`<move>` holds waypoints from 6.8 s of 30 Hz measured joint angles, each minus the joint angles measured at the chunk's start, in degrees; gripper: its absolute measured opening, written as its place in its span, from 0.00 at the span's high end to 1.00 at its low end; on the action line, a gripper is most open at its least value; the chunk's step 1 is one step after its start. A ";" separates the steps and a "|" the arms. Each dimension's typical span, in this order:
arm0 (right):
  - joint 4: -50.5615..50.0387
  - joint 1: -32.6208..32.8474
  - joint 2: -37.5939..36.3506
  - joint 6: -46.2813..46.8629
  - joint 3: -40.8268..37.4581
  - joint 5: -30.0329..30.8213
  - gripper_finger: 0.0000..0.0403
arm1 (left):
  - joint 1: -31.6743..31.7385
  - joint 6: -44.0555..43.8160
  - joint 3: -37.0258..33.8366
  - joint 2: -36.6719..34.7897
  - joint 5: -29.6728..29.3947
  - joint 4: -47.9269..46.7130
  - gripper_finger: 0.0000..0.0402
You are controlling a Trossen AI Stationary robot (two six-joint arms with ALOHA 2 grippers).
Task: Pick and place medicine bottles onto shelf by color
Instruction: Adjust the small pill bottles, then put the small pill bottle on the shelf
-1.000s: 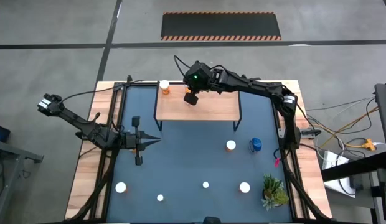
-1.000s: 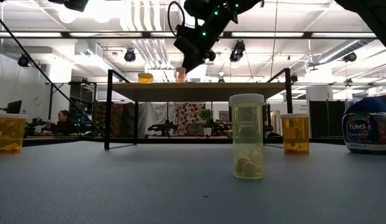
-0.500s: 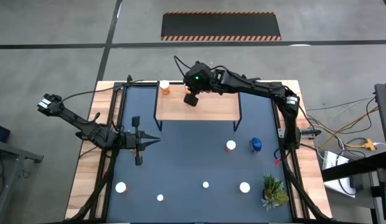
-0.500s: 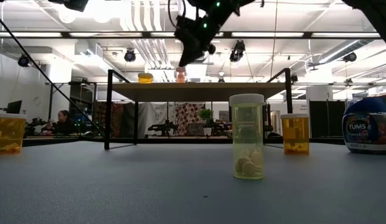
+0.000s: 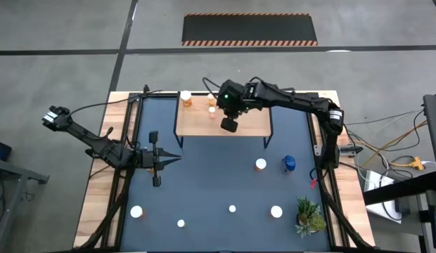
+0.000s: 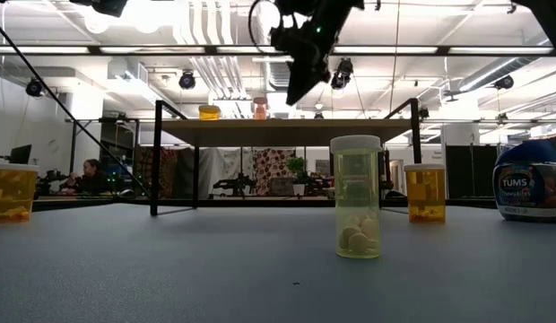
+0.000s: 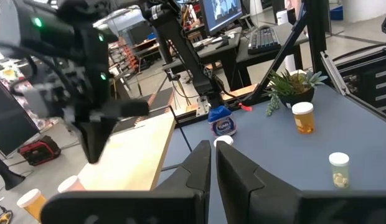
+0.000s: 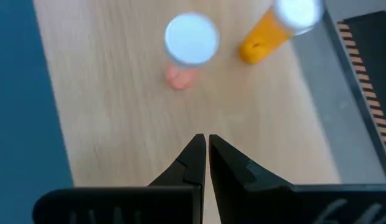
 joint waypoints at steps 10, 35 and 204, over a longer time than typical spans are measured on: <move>11.77 0.02 0.73 0.05 -5.94 -0.47 0.97 | 0.00 -0.02 0.00 0.00 0.02 0.00 0.98; 14.52 0.35 0.73 3.16 -6.51 -1.46 0.97 | 0.01 -0.04 0.00 0.00 0.02 0.00 0.98; 8.12 9.84 1.22 14.80 3.78 1.17 0.70 | -0.02 -2.89 -0.87 -4.85 0.04 -5.97 0.98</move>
